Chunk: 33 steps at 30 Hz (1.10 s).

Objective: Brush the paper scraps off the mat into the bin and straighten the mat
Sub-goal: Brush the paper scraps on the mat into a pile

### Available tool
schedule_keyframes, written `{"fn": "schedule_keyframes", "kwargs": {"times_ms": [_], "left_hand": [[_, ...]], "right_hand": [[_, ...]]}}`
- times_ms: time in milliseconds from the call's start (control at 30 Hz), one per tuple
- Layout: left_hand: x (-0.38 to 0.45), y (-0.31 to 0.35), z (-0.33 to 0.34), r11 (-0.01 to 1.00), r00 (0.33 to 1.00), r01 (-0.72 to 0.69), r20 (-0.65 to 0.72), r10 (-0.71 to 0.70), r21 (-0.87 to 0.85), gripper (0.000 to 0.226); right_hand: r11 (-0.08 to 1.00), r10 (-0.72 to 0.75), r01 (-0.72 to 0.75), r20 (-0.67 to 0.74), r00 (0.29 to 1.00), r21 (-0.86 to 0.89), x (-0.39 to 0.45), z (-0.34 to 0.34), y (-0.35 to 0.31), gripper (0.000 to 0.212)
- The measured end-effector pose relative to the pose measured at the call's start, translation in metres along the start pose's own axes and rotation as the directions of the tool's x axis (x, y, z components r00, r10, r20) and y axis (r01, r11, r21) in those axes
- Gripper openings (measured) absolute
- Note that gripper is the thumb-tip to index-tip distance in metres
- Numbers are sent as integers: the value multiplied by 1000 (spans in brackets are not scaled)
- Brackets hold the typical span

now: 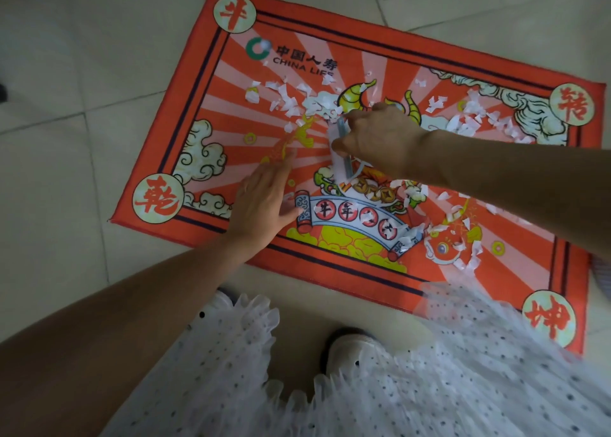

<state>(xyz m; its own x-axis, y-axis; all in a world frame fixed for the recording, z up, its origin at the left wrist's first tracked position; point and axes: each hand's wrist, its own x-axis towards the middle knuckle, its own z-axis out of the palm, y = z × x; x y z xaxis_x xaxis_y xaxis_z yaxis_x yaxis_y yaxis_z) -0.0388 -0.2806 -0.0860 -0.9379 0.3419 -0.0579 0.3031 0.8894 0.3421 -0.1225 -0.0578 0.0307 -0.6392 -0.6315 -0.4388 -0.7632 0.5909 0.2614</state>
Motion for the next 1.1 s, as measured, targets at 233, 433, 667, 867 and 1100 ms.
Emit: {"fn": "schedule_keyframes", "kwargs": {"times_ms": [233, 433, 667, 867, 1100], "left_hand": [[-1, -1, -2, 999, 1000, -16, -2, 16, -28, 97], [0, -3, -9, 997, 999, -17, -45, 14, -71, 95], [9, -21, -15, 987, 997, 50, -48, -58, -149, 87], [24, -37, -19, 988, 992, 82, -84, -93, -129, 78], [40, -66, -25, 972, 975, 217, -21, -220, -88, 85]], "right_hand": [[1000, 3, -3, 9, 1000, 3, -13, 2, 21, 61], [990, 89, -71, -150, 985, 120, -3, -8, 15, 67], [948, 215, -151, -212, 953, 282, 29, -18, 4, 65], [919, 268, -176, -232, 935, 354, 70, -32, 3, 68], [909, 286, -181, -247, 926, 374, 125, -42, 11, 64]]}}
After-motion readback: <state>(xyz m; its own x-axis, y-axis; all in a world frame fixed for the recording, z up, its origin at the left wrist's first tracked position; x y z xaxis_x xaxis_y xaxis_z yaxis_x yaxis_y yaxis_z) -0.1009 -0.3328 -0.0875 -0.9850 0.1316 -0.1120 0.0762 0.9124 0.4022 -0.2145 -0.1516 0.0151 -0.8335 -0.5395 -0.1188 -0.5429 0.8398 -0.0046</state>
